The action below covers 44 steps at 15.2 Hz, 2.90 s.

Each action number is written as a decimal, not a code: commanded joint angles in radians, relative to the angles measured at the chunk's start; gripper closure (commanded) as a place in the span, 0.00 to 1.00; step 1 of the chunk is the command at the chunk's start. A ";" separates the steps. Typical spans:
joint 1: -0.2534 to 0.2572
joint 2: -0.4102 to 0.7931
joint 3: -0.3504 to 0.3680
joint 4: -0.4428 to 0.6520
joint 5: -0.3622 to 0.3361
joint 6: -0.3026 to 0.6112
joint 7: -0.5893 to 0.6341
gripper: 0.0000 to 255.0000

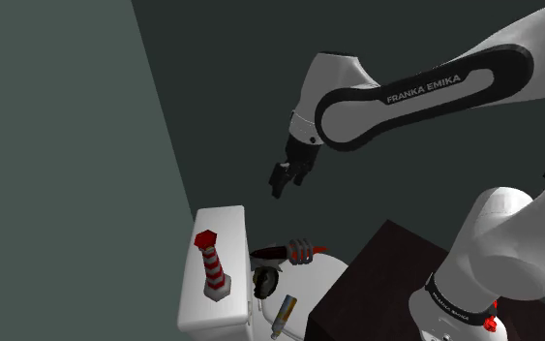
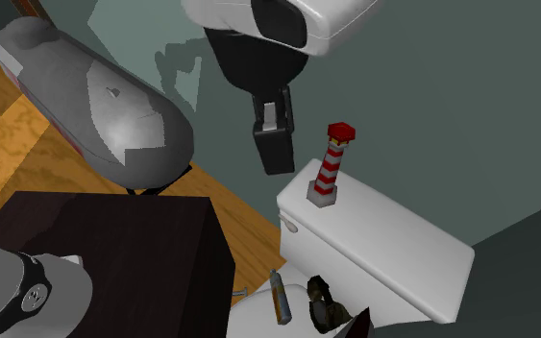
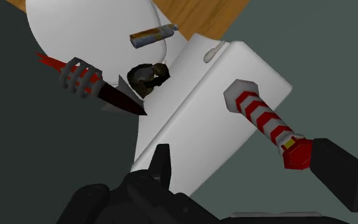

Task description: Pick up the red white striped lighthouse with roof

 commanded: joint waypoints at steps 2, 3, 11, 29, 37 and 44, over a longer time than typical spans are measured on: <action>0.020 0.103 0.026 0.014 0.026 0.117 0.002 0.00; 0.027 0.138 0.036 0.022 0.034 0.153 0.003 0.00; 0.071 0.435 0.102 0.138 0.048 0.408 0.030 0.00; 0.149 0.833 0.111 0.342 -0.041 0.674 0.094 0.00; 0.153 0.832 0.110 0.340 -0.043 0.675 0.098 1.00; 0.147 0.776 0.111 0.342 -0.040 0.617 0.104 1.00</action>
